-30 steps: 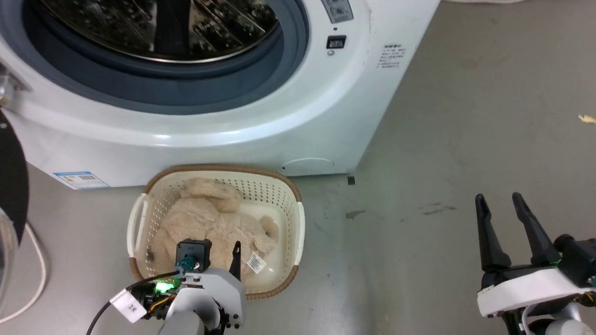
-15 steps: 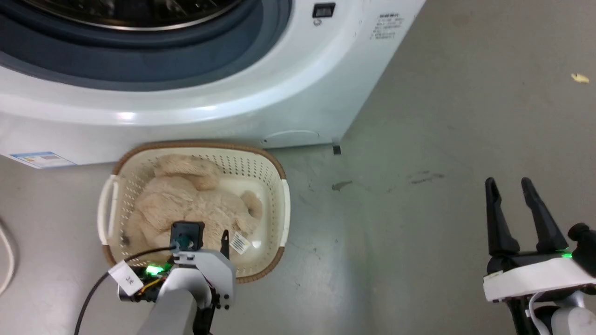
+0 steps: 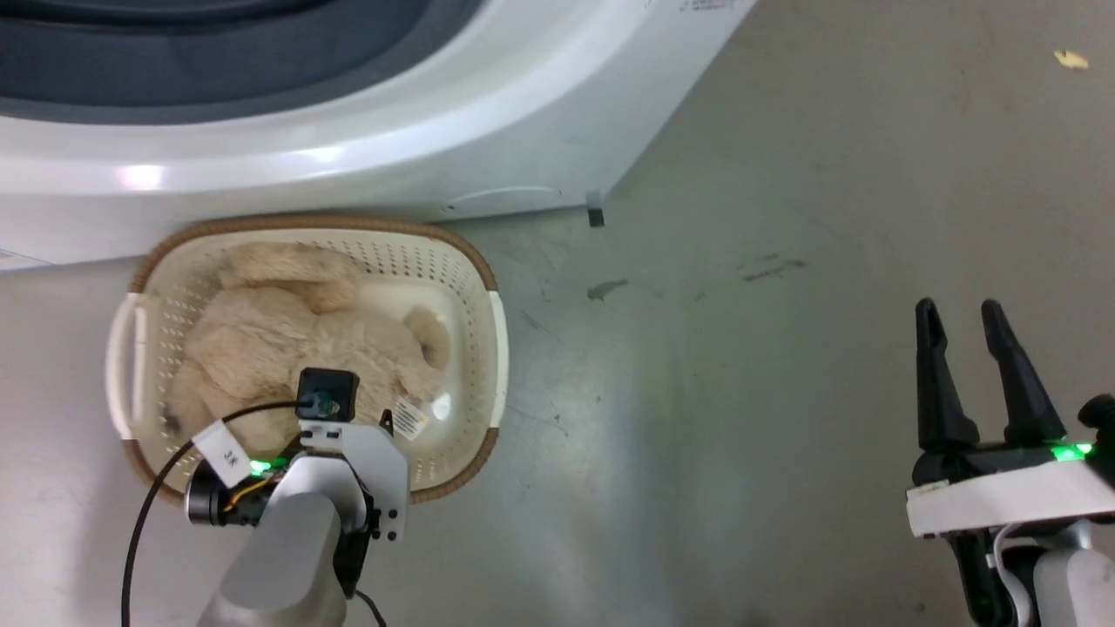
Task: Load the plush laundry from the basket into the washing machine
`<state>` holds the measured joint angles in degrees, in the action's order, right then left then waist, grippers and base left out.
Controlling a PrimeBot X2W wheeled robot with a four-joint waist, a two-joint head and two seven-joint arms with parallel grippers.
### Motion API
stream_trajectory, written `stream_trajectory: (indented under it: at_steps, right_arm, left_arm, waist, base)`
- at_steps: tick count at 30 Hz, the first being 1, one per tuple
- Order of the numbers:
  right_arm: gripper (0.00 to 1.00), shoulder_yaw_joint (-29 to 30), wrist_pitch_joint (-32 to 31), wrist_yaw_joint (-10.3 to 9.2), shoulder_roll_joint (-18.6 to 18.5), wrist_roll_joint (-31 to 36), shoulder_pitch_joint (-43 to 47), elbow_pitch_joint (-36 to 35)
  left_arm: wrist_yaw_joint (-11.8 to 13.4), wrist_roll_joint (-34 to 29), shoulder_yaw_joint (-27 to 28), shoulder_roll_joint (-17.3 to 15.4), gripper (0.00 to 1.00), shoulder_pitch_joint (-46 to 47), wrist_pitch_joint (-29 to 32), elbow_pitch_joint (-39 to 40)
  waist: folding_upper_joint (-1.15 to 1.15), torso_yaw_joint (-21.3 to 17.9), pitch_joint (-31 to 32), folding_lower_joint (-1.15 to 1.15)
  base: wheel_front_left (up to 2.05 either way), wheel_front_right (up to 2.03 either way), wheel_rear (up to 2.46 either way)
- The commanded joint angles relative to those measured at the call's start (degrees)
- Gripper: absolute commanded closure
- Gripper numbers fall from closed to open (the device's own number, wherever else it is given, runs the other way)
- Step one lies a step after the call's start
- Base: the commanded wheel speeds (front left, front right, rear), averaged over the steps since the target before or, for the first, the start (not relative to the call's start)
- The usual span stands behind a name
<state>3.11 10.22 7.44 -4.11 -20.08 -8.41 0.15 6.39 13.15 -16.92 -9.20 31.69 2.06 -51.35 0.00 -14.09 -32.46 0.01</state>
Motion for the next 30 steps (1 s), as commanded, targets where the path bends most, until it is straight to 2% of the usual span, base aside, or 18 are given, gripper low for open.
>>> stream_trajectory:
  at_steps: [1, 10, 20, 24, 30]
  right_arm:
    - [0.0, -0.1, 0.6, 0.04, -0.2, -1.0, -1.7, 0.1]
    - [0.0, 0.1, 1.7, 0.04, -0.2, -5.4, -2.8, 1.0]
    - [0.0, -0.5, 2.8, 0.04, -0.6, -8.4, -4.4, 0.8]
    - [0.0, -0.3, 3.4, 0.04, -0.9, -10.7, -5.3, 1.1]
    - [0.0, -0.5, 4.0, 0.04, -1.0, -12.6, -6.6, 1.4]
  left_arm:
    - [0.1, 0.2, -1.1, -0.9, 0.0, 2.2, 0.5, -1.9]
    - [2.2, 0.8, -4.2, -2.1, 0.0, 7.6, 2.0, -7.2]
    - [1.9, 1.5, -7.3, -3.7, 0.0, 14.5, 1.1, -11.8]
    - [1.7, 2.5, -8.8, -4.3, 0.0, 17.8, 4.5, -15.0]
    - [2.4, 3.3, -10.2, -5.6, 0.0, 21.0, 5.6, -18.0]
  waist:
    - [0.0, -1.0, -1.8, -0.01]
    - [0.0, -2.5, -6.2, -0.01]
    - [0.0, -3.9, -11.2, -0.01]
    - [0.0, -5.1, -14.1, -0.01]
    - [0.0, -6.5, -17.5, -0.01]
  base:
    - [0.0, 0.0, 0.0]
    - [0.0, 0.0, 0.0]
    - [0.0, 0.0, 0.0]
    - [0.0, 0.0, 0.0]
    - [0.0, 0.0, 0.0]
